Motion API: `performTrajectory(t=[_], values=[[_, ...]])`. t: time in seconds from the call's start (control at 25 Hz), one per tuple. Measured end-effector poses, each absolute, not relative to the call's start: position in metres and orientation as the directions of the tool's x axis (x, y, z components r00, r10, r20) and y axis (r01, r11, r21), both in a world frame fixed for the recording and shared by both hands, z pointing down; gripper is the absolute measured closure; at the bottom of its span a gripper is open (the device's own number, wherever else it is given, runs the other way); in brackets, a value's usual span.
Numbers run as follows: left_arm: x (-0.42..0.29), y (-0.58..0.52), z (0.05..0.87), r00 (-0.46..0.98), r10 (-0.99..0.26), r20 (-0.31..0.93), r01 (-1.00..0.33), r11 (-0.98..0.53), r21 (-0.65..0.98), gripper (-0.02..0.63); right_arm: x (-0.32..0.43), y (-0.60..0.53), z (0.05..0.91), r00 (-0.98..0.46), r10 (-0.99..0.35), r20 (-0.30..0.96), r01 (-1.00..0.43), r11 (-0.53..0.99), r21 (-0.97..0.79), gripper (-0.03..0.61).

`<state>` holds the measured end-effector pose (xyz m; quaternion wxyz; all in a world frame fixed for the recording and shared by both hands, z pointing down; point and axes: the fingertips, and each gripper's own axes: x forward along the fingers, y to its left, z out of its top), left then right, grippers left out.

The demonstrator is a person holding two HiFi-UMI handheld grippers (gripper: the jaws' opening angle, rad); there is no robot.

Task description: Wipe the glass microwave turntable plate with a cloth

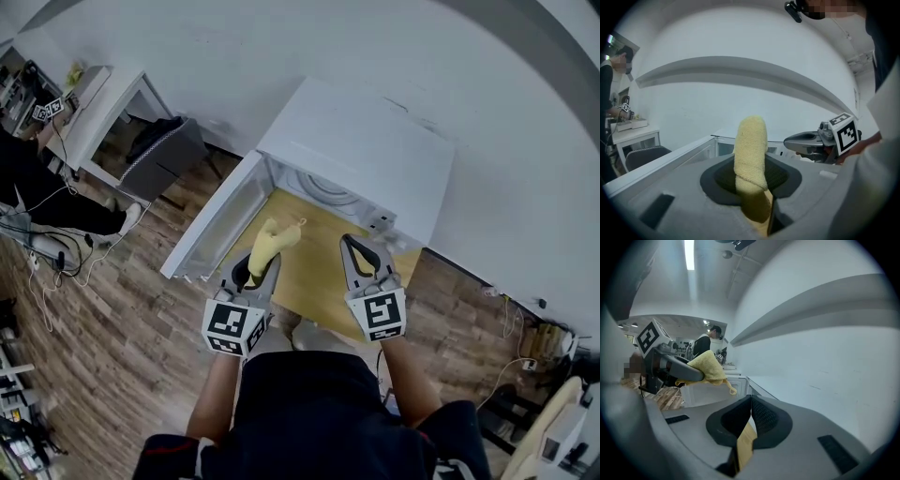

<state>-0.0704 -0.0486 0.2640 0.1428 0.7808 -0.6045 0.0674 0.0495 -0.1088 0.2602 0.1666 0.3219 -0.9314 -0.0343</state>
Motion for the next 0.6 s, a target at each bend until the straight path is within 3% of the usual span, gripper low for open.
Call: performTrajectory(t=[0.6], values=[[-0.077, -0.052, 0.315, 0.387, -0.858, 0.338, -0.922, -0.357, 0.15, 0.491, 0.038, -0.088, 0.328, -0.688, -0.576, 0.441, -0.58, 0.802, 0.141, 0.566]])
